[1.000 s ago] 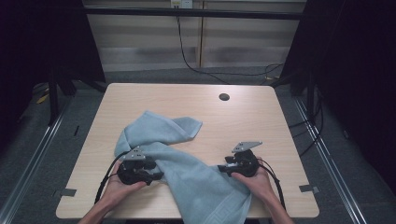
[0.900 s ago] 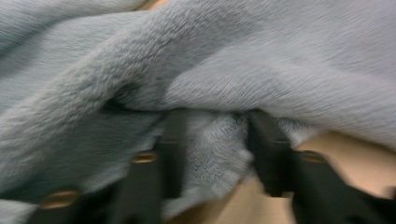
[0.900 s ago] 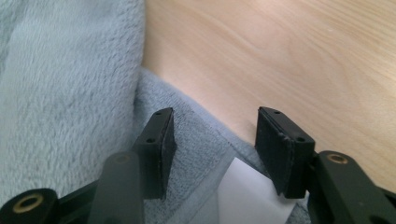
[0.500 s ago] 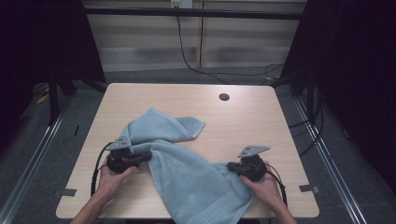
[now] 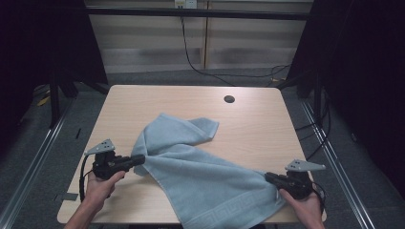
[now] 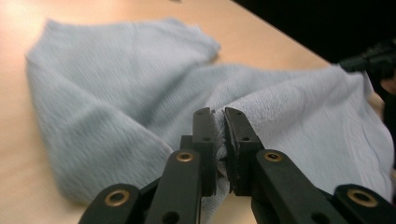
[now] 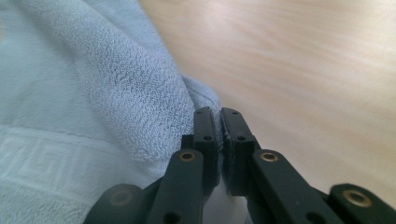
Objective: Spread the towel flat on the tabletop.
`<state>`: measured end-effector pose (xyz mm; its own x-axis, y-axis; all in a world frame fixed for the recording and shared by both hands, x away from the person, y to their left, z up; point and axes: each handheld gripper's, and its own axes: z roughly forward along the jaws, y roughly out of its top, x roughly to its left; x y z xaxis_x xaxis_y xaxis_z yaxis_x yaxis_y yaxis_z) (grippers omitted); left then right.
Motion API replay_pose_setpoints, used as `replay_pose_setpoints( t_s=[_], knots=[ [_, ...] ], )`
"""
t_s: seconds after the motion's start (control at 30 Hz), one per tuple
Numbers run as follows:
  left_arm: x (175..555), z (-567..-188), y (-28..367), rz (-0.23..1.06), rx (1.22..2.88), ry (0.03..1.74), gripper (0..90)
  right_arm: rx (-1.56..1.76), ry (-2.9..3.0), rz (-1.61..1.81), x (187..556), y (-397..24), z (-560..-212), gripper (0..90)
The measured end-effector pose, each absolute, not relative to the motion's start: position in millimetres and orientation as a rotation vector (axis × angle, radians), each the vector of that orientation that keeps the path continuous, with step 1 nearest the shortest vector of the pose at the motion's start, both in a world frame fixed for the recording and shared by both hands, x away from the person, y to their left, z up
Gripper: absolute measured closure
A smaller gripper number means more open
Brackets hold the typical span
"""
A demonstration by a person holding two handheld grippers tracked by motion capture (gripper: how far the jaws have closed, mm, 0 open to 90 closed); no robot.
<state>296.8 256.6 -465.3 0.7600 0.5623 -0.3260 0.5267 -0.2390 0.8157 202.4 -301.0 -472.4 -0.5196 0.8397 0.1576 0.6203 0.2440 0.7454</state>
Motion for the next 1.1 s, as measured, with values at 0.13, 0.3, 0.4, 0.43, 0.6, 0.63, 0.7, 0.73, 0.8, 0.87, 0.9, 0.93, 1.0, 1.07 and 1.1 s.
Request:
replay_pose_setpoints(
  t_s=[0.13,0.3,0.4,0.43,0.6,0.63,0.7,0.73,0.8,0.87,0.9,0.93,1.0,1.07,1.1],
  knots=[
    [292,-471,260,-0.025,1.893,0.808,79.2,1.332,2.275,1.169,195,-297,-474,71.1],
    [297,-459,251,0.007,1.88,0.779,70.3,1.273,2.252,1.227,218,-280,-460,64.8],
    [298,-457,235,0.014,1.897,0.746,68.1,1.214,2.312,1.243,241,-259,-461,69.5],
    [297,-456,231,0.017,1.908,0.73,68.2,1.208,2.338,1.245,249,-251,-464,70.5],
    [292,-478,204,-0.04,2.047,0.731,68.5,1.153,2.43,1.238,284,-213,-478,73.1],
    [290,-487,199,-0.023,2.099,0.747,68.4,1.144,2.451,1.198,288,-207,-482,73.1],
    [292,-499,196,-0.014,2.177,0.764,68.9,1.143,2.488,1.189,292,-199,-491,73.5],
    [294,-501,199,-0.017,2.165,0.774,70.6,1.136,2.508,1.174,292,-196,-494,73.7],
    [299,-501,203,0.019,2.157,0.81,73.4,1.115,2.529,1.166,288,-193,-496,74.1],
    [304,-502,205,0.052,2.162,0.802,76.8,1.119,2.539,1.177,284,-193,-496,74.8],
    [307,-501,204,0.075,2.173,0.812,77.2,1.121,2.546,1.172,282,-192,-496,74.8],
    [310,-500,203,0.11,2.182,0.816,77.4,1.116,2.553,1.17,282,-191,-496,74.8],
    [322,-501,202,0.124,2.168,0.846,78.0,1.122,2.564,1.185,282,-189,-496,74.3],
    [336,-502,203,0.121,2.147,0.885,78.5,1.117,2.574,1.196,283,-186,-497,74.0],
    [343,-502,204,0.128,2.144,0.894,78.9,1.118,2.576,1.207,283,-184,-497,73.9]
  ],
)
